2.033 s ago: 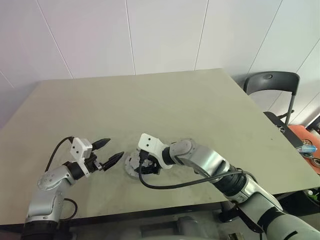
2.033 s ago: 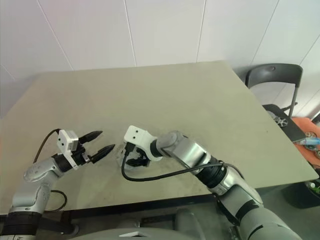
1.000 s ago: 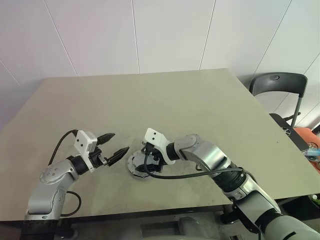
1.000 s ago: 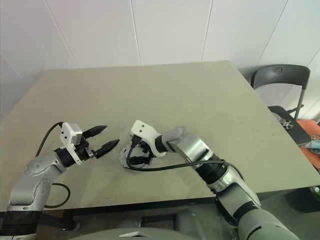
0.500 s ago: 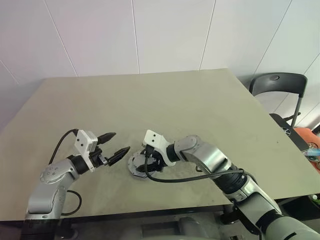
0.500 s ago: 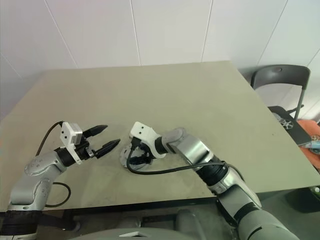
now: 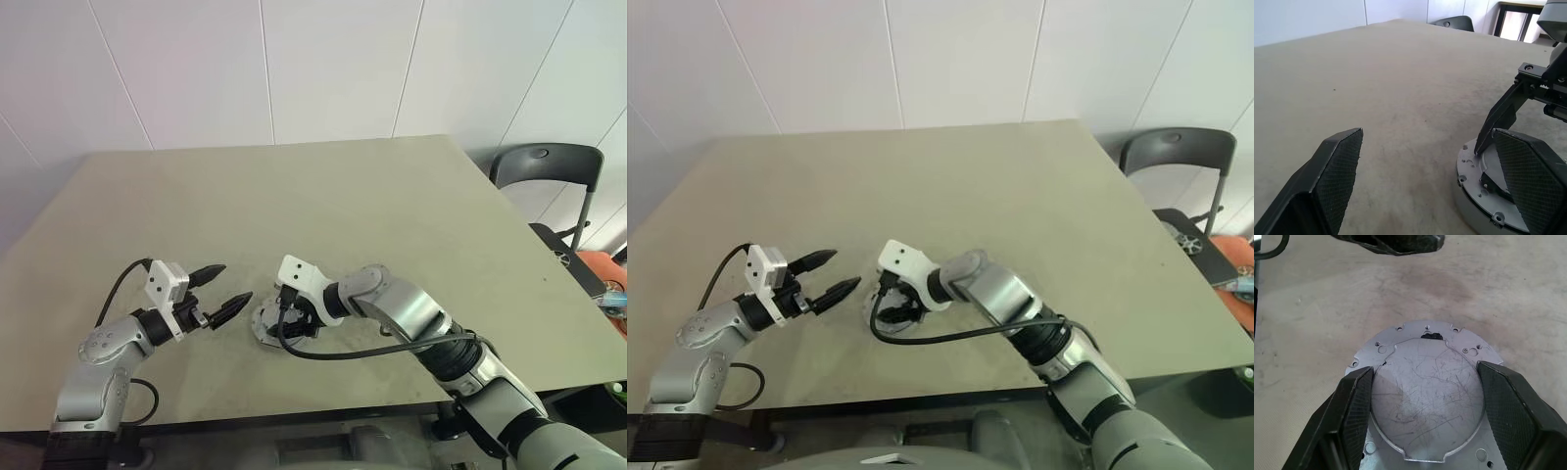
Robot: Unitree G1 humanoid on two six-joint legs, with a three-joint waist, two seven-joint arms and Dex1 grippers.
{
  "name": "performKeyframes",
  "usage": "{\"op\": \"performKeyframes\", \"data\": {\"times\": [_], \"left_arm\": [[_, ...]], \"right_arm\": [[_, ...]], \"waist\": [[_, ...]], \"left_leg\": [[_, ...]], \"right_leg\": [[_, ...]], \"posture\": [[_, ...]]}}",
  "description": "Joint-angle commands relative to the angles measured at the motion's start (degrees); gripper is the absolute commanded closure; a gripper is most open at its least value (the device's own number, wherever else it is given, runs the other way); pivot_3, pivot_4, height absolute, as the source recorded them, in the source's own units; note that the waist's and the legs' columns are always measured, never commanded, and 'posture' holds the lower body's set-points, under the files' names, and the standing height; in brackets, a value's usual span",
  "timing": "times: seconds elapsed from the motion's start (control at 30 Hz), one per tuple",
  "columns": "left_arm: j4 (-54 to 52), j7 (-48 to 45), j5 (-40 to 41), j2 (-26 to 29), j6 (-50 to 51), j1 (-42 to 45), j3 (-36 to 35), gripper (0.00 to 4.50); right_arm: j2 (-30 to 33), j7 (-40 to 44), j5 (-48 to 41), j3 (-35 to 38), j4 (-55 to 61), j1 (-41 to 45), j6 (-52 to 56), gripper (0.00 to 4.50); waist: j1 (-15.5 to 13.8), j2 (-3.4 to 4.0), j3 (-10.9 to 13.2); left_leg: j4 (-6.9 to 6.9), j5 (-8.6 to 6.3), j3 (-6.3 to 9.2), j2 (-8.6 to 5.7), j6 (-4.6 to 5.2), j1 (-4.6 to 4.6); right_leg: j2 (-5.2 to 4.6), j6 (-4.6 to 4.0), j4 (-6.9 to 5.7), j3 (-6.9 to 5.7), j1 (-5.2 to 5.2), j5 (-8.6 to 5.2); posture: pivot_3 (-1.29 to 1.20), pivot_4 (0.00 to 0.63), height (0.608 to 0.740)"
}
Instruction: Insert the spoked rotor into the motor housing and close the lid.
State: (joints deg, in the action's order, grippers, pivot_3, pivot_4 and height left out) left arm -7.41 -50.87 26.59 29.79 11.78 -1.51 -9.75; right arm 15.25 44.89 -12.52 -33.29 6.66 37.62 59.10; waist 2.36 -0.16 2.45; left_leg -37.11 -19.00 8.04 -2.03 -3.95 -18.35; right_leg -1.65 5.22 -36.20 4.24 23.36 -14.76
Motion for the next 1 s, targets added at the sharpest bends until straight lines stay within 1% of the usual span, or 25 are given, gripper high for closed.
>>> {"op": "performKeyframes", "data": {"times": [0.03,0.17,0.27,0.43,0.63,0.83,0.97,1.0], "left_arm": [[-0.35,-0.38,-0.22,0.21,-1.68,0.12,-0.14,0.0],[-0.13,-0.51,-0.29,0.15,-2.04,-0.05,-0.13,0.0],[0.15,-0.54,-0.29,0.14,-2.39,-0.01,-0.07,0.0],[0.71,-0.62,-0.33,0.18,-2.86,0.19,-0.15,0.0],[1.19,-0.84,-0.3,0.15,-3.29,0.46,0.17,0.0],[2.51,-2.08,-2.22,-0.69,-3.34,2.82,4.46,0.0],[5.84,-2.08,-5.72,-1.41,-4.05,6.94,8.53,0.0],[6.37,-2.14,-5.75,-1.63,-4.03,7.55,8.85,0.18]], "right_arm": [[0.11,-0.23,-0.82,-1.69,-1.24,-1.41,4.33,1.51],[1.71,-0.85,1.68,-4.48,-0.61,-1.54,2.22,1.51],[2.72,-0.86,3.33,-5.81,-0.12,-1.93,-1.25,1.51],[2.17,-1.06,3.66,-4.53,-0.9,-2.76,-3.52,1.51],[0.44,-1.61,2.47,-2.61,-1.92,-3.31,-1.26,1.51],[0.24,-1.38,2.71,-2.67,-2.55,-2.85,-1.53,1.51],[0.03,-1.25,2.83,-2.65,-3.01,-2.63,-1.74,1.51],[0.0,-1.25,2.87,-2.61,-3.06,-2.59,-1.77,1.51]], "waist": [[0.02,0.0,0.0],[-0.02,0.0,0.0],[-0.05,0.0,0.0],[0.04,-0.01,-0.01],[0.06,-0.01,-0.01],[0.04,-0.01,-0.02],[0.06,-0.01,-0.03],[0.13,0.0,-0.04]], "left_leg": [[0.0,0.0,0.0,0.0,0.0,0.0],[0.0,0.0,0.0,0.0,0.0,0.0],[-0.01,0.0,-0.01,0.0,0.0,0.0],[-0.02,0.0,-0.01,0.0,0.0,0.02],[-0.02,0.0,-0.01,0.0,0.0,0.03],[-0.03,0.0,-0.01,0.0,0.0,0.09],[-0.07,0.01,-0.01,0.0,-0.01,0.12],[-0.07,0.01,-0.01,0.0,-0.01,0.12]], "right_leg": [[0.0,0.0,0.0,0.0,0.0,0.0],[0.0,0.0,0.0,0.0,0.0,0.0],[-0.01,0.0,0.0,0.0,-0.01,0.0],[0.0,0.01,0.01,0.0,-0.03,0.0],[0.01,0.0,0.0,0.0,-0.03,0.0],[0.01,0.0,0.0,0.0,-0.11,0.0],[0.06,0.0,-0.01,-0.01,-0.16,0.0],[0.07,0.0,-0.01,-0.01,-0.16,0.0]], "posture": [[0.0,0.0,0.74],[0.0,0.0,0.74],[0.0,0.0,0.74],[0.0,0.0,0.74],[0.0,0.0,0.74],[0.0,0.0,0.74],[0.0,0.0,0.74],[0.0,0.0,0.74]]}}
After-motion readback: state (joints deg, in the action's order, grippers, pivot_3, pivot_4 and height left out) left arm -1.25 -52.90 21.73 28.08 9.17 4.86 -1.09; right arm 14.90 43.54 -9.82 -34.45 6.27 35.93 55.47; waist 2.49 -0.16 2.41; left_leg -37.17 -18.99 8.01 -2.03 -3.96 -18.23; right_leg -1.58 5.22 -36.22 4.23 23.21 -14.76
